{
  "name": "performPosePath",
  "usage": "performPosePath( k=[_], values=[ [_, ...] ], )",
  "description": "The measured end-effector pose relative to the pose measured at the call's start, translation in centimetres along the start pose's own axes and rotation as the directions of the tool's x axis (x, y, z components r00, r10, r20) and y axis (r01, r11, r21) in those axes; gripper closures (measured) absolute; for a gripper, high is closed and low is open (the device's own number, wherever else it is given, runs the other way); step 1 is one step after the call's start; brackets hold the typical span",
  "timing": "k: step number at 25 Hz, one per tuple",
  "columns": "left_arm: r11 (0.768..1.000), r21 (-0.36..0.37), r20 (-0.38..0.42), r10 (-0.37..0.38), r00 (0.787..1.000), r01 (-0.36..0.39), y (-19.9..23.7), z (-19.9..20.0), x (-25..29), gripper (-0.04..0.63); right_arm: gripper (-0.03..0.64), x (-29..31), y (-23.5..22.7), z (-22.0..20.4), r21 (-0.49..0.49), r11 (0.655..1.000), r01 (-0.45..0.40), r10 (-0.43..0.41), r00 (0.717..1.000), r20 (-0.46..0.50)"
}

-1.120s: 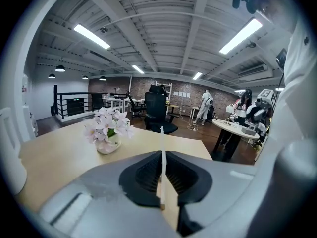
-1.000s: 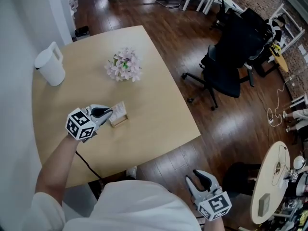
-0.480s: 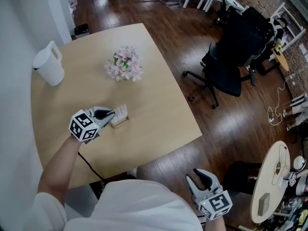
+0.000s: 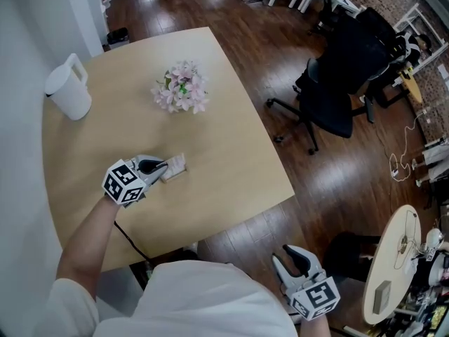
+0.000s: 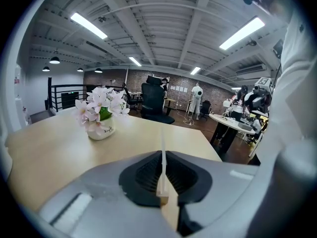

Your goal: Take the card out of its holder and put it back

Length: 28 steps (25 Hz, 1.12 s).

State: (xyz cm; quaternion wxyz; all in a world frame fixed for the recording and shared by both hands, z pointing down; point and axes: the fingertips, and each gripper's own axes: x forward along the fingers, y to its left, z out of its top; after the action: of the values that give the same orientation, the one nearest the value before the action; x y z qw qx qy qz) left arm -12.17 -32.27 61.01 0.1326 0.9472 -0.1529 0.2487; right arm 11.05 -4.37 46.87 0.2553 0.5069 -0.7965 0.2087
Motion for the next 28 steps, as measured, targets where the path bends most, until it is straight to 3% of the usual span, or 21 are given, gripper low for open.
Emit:
performPosePath(
  k=[7, 9, 14, 18, 21, 28],
  values=[
    [1.0, 0.005, -0.015, 0.031, 0.999, -0.031, 0.4, -0.3, 0.1, 0.571, 0.479, 0.2, -0.1, -0.1, -0.009, 1.0, -0.021, 0.021, 1.0, -0.005],
    [0.999, 0.006, -0.016, 0.053, 0.998, -0.052, 0.6, -0.1, 0.1, 0.514, 0.479, 0.2, -0.3, -0.1, -0.018, 0.999, -0.033, 0.033, 0.999, -0.003],
    [0.982, 0.004, 0.03, 0.189, 0.981, -0.19, 0.9, 1.5, -2.5, 0.473, 0.479, 0.2, -0.3, -0.3, -0.05, 0.996, -0.078, 0.079, 0.997, 0.016],
    [0.947, -0.01, 0.064, 0.321, 0.945, -0.321, -1.0, 2.3, -6.7, 0.472, 0.479, -0.6, -0.2, -0.8, -0.085, 0.987, -0.134, 0.138, 0.99, 0.042],
    [0.908, -0.037, 0.08, 0.42, 0.904, -0.418, -4.2, 2.3, -10.1, 0.472, 0.479, -1.5, -0.2, -1.3, -0.129, 0.974, -0.186, 0.195, 0.979, 0.065],
    [0.823, -0.182, 0.14, 0.564, 0.814, -0.539, -17.7, 1.3, -16.0, 0.485, 0.479, -5.2, 0.1, -4.2, -0.234, 0.924, -0.303, 0.331, 0.94, 0.089]
  ],
)
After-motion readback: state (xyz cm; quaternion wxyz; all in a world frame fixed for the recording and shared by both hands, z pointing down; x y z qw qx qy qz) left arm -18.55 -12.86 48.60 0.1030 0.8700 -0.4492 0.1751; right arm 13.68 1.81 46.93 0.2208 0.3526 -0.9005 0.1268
